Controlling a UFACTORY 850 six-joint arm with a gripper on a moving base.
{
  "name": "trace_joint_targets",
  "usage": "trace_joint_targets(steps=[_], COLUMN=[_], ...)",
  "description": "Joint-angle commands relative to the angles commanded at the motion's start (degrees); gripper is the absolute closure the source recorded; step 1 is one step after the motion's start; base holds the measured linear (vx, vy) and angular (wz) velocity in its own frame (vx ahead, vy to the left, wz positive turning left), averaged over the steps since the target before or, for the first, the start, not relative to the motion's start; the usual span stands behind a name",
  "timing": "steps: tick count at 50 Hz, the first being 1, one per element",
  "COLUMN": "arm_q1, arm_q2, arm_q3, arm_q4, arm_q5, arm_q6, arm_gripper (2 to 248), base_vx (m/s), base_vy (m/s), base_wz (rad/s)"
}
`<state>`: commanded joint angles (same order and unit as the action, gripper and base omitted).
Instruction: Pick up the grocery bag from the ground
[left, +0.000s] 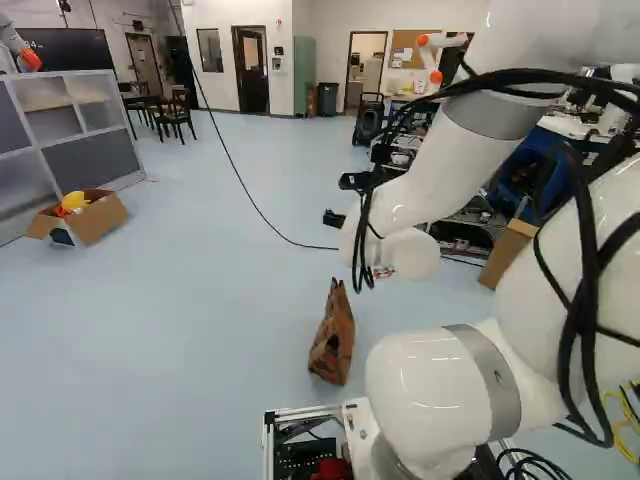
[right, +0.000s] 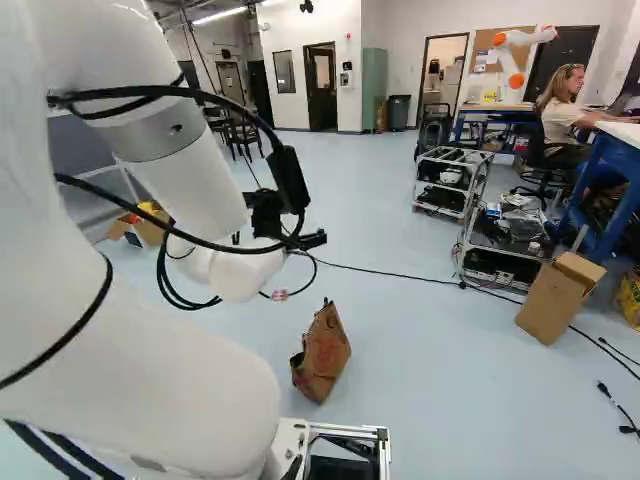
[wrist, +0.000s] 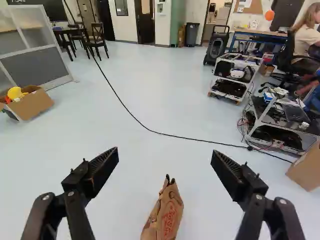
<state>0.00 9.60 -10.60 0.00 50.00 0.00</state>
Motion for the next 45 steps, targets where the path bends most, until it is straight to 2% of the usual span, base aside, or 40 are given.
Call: trace_joint_targets(steps=[24, 34, 45], arm_q1=[0.0, 0.0, 0.0], arm_q2=[-7.7, -10.73, -13.91], arm_q3=[-7.33, -10.39, -13.73], arm_q4=[0.13, 0.86, 2.25], arm_q5=[-0.8, -3.28, -7.92], arm_q6=[0.0, 0.0, 0.0], arm_gripper=[3, 3, 3], base_vx=[0.0, 0.0, 0.0], base_vy=[0.0, 0.0, 0.0], base_wz=[0.0, 0.0, 0.0])
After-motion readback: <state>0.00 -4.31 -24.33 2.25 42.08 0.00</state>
